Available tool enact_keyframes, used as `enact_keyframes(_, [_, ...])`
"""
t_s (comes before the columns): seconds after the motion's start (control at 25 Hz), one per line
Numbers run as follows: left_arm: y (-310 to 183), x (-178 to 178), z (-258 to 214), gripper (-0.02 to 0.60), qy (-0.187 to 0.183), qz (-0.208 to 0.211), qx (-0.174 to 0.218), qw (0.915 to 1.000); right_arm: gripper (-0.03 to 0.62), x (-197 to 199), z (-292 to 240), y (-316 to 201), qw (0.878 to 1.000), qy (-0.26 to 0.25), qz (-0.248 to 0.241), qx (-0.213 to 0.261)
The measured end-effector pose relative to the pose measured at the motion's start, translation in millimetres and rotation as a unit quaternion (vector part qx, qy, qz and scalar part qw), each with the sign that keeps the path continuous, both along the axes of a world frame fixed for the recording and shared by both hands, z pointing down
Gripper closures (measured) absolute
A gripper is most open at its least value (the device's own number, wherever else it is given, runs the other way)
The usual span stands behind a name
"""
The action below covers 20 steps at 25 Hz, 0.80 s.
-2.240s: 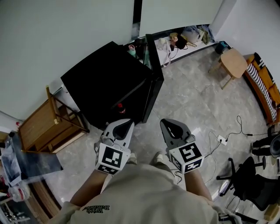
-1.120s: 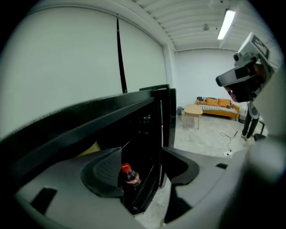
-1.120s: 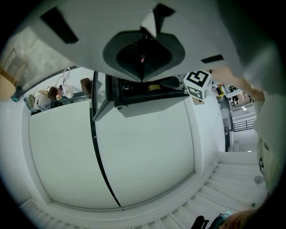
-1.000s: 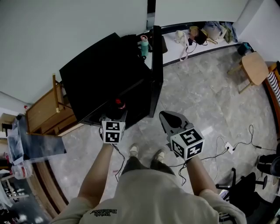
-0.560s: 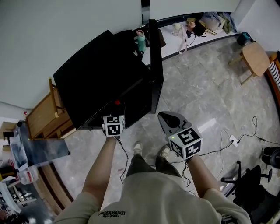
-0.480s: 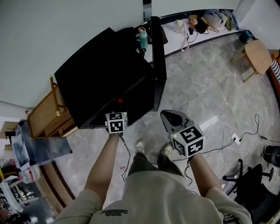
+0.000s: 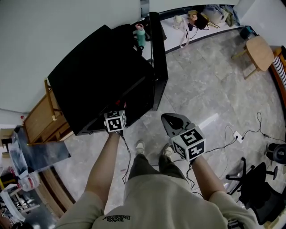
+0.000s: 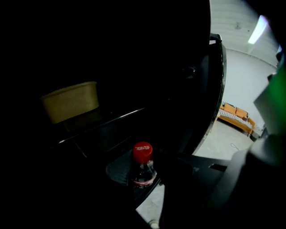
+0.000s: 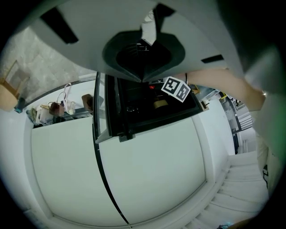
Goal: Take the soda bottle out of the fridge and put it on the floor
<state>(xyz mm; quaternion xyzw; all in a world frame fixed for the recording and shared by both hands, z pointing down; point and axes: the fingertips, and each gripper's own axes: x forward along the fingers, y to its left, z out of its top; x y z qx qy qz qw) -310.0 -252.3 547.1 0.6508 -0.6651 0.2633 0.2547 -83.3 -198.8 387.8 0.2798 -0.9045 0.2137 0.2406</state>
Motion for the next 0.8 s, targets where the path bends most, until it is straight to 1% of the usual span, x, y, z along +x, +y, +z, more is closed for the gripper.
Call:
enact_keyframes(0.08, [-1, 0, 4, 0.439, 0.007, -0.001, -0.005, 1.0000, 0.597, -1, 2, 2, 1.000, 0.002, 0.002, -0.005])
enact_keyframes(0.32, [-4, 0, 8, 0.434, 0.006, 0.018, -0.008, 0.9998, 0.597, -3, 8, 8, 1.000, 0.007, 0.007, -0.010])
enact_keyframes(0.44, [-5, 0, 9, 0.436, 0.005, 0.034, -0.017, 0.9993, 0.597, 0, 13, 12, 1.000, 0.013, 0.012, -0.013])
enact_keyframes(0.6, [-4, 3, 12, 0.448, 0.022, 0.067, -0.026, 0.9972, 0.597, 3, 17, 18, 0.999, 0.018, 0.019, -0.020])
enact_keyframes(0.68, [-1, 4, 10, 0.451, 0.021, 0.079, -0.028, 0.9963, 0.597, 4, 18, 21, 0.999, 0.018, 0.023, -0.021])
enact_keyframes(0.8, [6, 4, 4, 0.451, 0.010, 0.087, -0.028, 0.9958, 0.597, 5, 17, 26, 0.999, 0.017, 0.030, -0.022])
